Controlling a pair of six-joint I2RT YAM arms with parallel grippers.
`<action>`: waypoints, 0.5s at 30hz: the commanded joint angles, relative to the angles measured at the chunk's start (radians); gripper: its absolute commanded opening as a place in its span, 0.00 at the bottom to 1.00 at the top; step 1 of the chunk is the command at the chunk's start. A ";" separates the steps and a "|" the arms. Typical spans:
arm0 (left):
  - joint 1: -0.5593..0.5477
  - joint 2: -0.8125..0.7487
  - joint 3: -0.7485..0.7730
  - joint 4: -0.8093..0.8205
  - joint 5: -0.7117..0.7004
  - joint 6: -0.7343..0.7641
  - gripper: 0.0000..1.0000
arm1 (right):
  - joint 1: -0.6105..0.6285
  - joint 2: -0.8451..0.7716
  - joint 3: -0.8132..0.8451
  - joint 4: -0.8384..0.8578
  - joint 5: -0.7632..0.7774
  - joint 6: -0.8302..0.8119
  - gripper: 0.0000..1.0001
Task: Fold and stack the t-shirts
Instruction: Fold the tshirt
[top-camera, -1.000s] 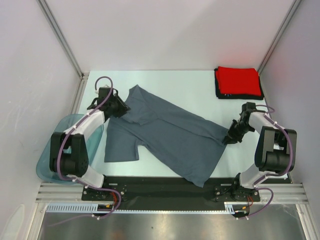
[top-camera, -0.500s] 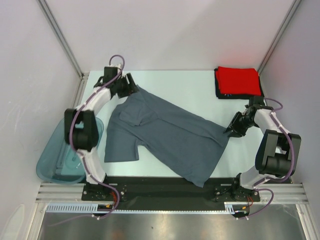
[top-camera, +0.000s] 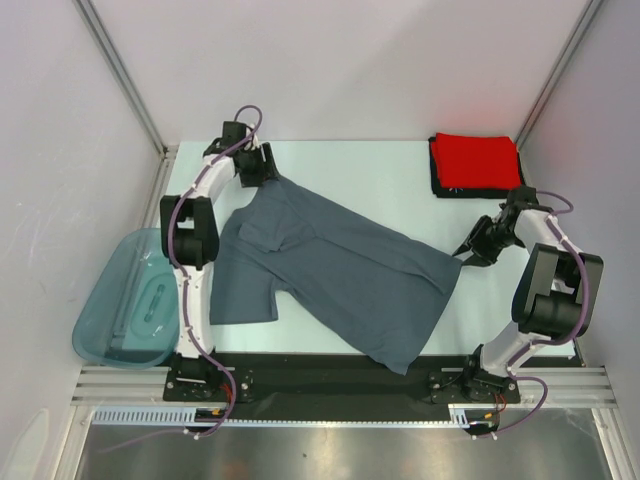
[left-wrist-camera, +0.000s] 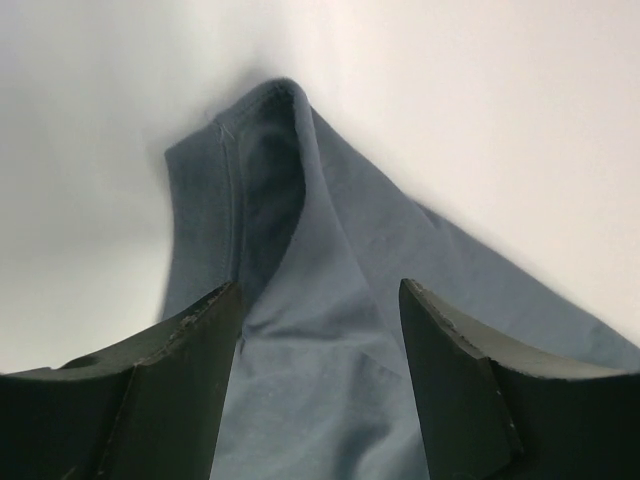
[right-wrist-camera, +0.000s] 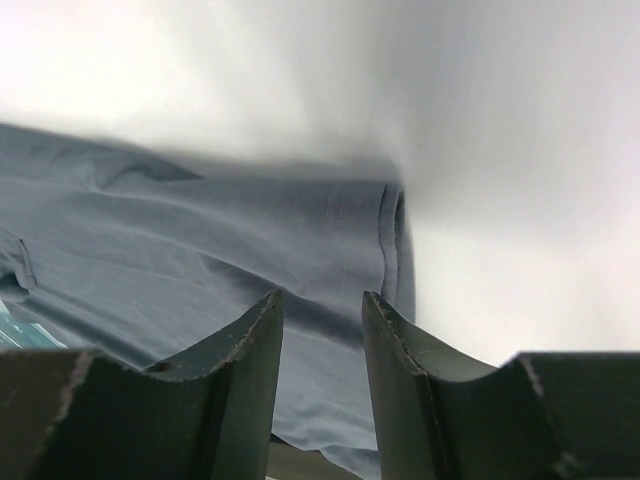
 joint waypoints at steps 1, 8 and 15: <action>0.013 0.036 0.086 -0.008 -0.005 0.020 0.67 | -0.017 0.010 0.039 0.008 -0.002 -0.013 0.43; 0.020 0.093 0.121 0.077 -0.002 -0.092 0.63 | -0.026 0.030 0.033 0.000 0.004 -0.013 0.42; 0.026 0.168 0.179 0.115 0.024 -0.197 0.59 | -0.024 0.061 0.045 0.008 0.024 -0.025 0.42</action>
